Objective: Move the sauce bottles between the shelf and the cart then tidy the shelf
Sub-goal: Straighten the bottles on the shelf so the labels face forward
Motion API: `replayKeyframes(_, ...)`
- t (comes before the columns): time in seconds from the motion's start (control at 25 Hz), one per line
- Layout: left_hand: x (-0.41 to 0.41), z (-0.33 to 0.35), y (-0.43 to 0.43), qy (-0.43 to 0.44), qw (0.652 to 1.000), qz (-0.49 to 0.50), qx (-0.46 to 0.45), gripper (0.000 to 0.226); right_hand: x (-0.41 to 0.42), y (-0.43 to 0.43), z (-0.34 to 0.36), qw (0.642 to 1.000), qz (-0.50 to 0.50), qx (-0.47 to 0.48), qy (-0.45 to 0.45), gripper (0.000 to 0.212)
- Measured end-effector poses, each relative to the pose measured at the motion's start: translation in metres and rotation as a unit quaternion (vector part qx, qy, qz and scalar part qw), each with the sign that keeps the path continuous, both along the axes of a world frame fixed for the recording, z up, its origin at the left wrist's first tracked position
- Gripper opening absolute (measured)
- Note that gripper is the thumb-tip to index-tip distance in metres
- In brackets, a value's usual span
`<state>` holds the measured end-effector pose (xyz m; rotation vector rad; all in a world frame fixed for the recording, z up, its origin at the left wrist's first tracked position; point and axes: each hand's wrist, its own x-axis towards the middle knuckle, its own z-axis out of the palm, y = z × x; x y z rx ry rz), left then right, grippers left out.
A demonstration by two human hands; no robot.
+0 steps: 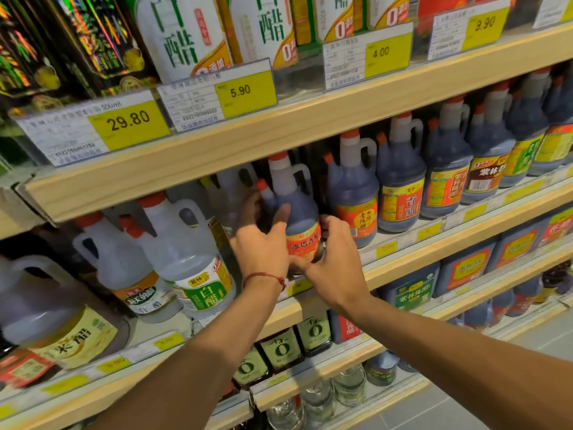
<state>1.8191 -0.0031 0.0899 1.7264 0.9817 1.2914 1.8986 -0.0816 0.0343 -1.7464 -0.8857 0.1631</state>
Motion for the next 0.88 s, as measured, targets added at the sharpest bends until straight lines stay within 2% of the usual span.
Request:
replayKeyframes(0.24, 0.008, 0.000, 0.003, -0.038, 0.995, -0.078, -0.038, 0.042, 0.003, -0.006, -0.010, 0.997, -0.057, 0.034, -0.027, 0.083)
replayKeyframes(0.56, 0.021, -0.001, -0.004, -0.055, 0.995, -0.065, -0.053, 0.046, 0.015, -0.013, -0.005, 0.996, -0.058, 0.005, -0.069, 0.075)
replayKeyframes(0.88, 0.026, -0.006, -0.004, -0.075, 0.995, -0.050, -0.051, 0.045, 0.018, -0.012, -0.007, 0.997, -0.053, 0.001, -0.057, 0.067)
